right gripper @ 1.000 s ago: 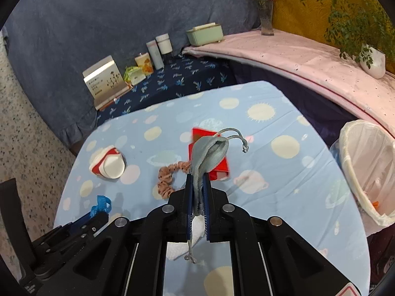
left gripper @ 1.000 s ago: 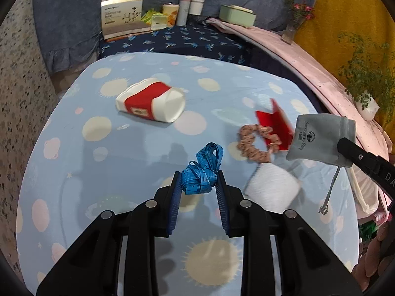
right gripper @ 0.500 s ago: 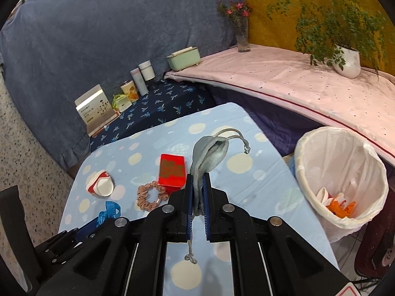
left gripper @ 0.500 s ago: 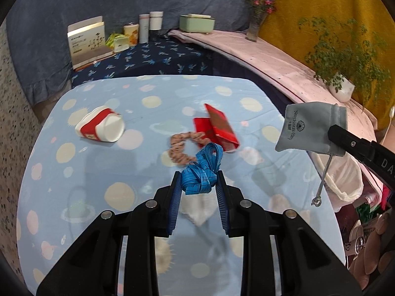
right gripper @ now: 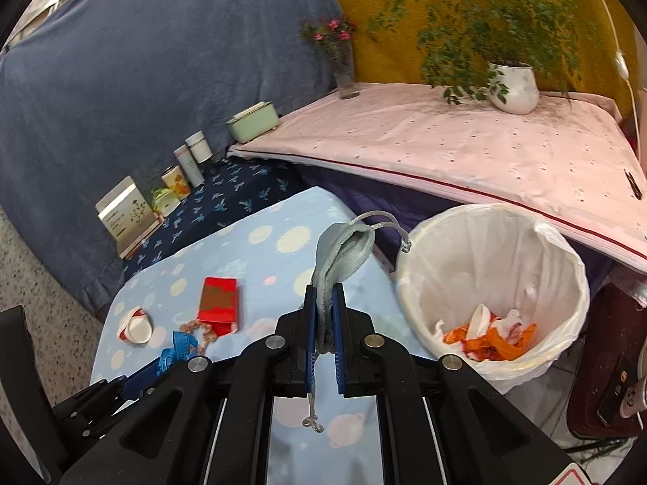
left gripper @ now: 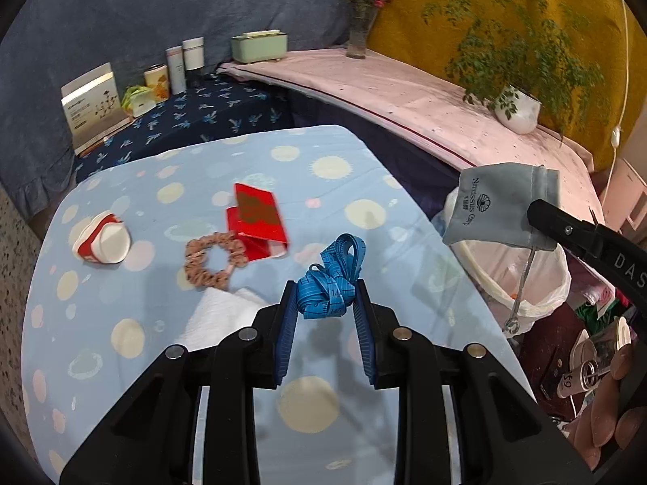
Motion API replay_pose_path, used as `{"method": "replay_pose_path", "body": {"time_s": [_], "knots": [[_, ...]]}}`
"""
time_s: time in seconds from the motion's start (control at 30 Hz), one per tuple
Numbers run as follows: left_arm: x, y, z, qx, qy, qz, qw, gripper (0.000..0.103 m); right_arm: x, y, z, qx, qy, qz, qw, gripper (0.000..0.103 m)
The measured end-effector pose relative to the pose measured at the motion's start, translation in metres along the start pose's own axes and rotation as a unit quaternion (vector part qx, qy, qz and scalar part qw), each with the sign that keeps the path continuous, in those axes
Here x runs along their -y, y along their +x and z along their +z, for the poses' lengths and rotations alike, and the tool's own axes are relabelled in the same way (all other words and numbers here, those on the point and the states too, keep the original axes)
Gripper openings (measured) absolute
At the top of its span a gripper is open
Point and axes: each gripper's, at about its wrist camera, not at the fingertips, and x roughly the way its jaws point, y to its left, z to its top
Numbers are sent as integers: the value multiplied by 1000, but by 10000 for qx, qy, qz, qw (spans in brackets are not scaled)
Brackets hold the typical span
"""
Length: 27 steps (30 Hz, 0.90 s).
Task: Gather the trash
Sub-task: 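Carry the blue cloth and grey pouch over the wastebasket with both grippers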
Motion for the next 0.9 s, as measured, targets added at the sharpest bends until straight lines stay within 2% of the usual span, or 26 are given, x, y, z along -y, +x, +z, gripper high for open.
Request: {"method": "replay_pose_path", "body": {"time_s": [0.4, 0.9], "knots": [[72, 18, 9, -91, 535, -286, 9981, 27, 68, -11, 6, 112, 420, -309, 9986, 7], [161, 57, 21, -287, 1210, -934, 9878, 27, 145, -1, 6, 55, 936, -767, 9926, 7]]}}
